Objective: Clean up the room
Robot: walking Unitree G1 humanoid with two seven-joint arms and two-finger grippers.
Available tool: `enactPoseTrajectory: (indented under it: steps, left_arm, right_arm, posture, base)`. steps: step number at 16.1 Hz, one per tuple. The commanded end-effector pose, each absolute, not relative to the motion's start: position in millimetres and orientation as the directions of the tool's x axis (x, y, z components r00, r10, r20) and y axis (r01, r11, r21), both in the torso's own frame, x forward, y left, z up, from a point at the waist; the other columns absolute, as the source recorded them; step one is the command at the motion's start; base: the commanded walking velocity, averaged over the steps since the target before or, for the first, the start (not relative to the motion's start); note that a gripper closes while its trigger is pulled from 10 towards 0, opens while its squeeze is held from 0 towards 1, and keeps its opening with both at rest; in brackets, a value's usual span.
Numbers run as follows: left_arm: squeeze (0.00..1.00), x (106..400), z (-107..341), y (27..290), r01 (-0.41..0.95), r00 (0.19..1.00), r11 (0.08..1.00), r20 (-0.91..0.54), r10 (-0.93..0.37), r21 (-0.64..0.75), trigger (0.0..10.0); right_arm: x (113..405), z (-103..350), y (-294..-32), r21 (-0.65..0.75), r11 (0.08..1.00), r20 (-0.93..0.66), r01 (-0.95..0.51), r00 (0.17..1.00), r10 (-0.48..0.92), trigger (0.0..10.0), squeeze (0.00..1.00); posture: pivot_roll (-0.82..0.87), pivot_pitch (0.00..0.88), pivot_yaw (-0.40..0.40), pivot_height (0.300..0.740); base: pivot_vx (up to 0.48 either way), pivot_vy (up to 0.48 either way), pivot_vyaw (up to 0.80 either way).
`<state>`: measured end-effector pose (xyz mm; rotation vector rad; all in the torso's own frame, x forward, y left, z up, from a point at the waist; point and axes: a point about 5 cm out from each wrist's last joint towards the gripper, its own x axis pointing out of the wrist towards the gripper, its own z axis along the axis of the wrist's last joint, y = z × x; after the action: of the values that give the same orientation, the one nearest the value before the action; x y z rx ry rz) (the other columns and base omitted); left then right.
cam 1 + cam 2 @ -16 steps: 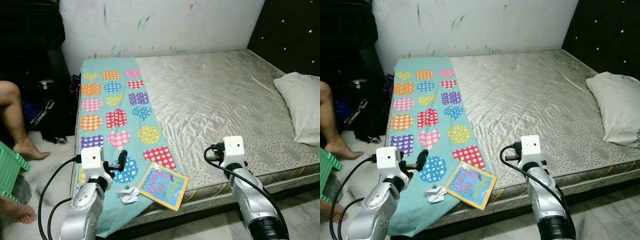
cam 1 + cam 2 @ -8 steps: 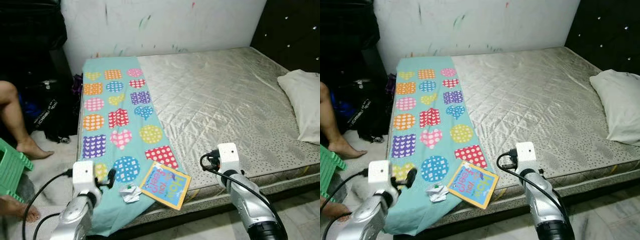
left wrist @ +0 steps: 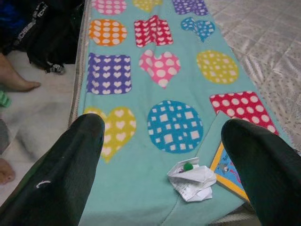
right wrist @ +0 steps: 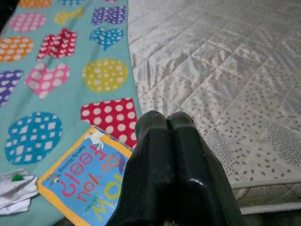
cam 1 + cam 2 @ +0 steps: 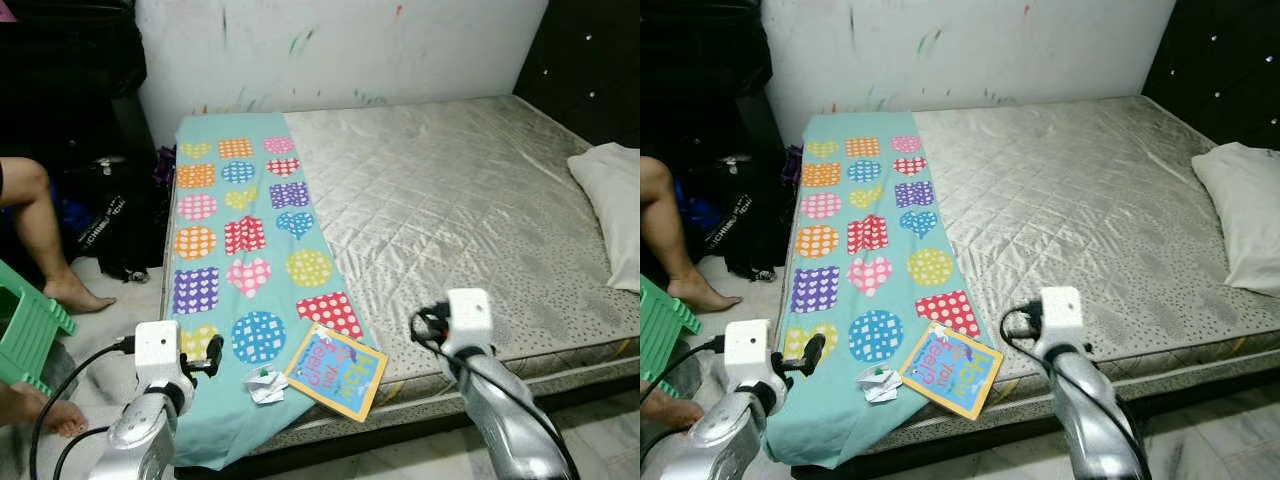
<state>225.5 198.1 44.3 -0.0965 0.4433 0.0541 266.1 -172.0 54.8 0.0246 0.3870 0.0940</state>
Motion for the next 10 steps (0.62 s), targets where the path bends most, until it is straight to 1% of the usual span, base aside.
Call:
enactPoseTrajectory:
  steps: [1,3,4,10]
  left_arm:
    - [0.00,224.0,45.2,199.4,-0.078,0.899,0.994,-0.436,0.038,-0.073,10.0]
    - [0.00,224.2,44.9,198.2,-0.074,0.898,0.994,-0.440,0.033,-0.077,10.0]
    - [0.00,225.1,45.4,197.1,-0.073,0.898,0.994,-0.439,0.030,-0.080,10.0]
    - [0.00,226.5,45.7,194.0,-0.071,0.898,0.993,-0.440,0.025,-0.090,10.0]
  right_arm:
    - [261.2,54.7,-175.8,0.035,0.996,-0.384,-0.084,0.919,0.091,10.0,0.00]
    - [258.7,55.0,-176.7,0.047,0.996,-0.387,-0.079,0.918,0.091,10.0,0.00]
    - [260.1,58.8,-174.5,0.046,0.994,-0.369,-0.104,0.922,0.113,10.0,1.00]
    - [258.7,57.7,-174.6,0.044,0.993,-0.389,-0.107,0.914,0.116,10.0,1.00]
  posture:
    - [-0.10,0.000,-0.002,0.740]
    - [-0.10,0.000,-0.003,0.740]
    - [-0.10,0.000,-0.003,0.740]
    - [-0.10,0.000,-0.010,0.740]
  base:
    - [0.000,0.000,0.00]
    - [0.000,0.000,0.00]
    - [0.000,0.000,0.00]
    - [0.000,0.000,0.00]
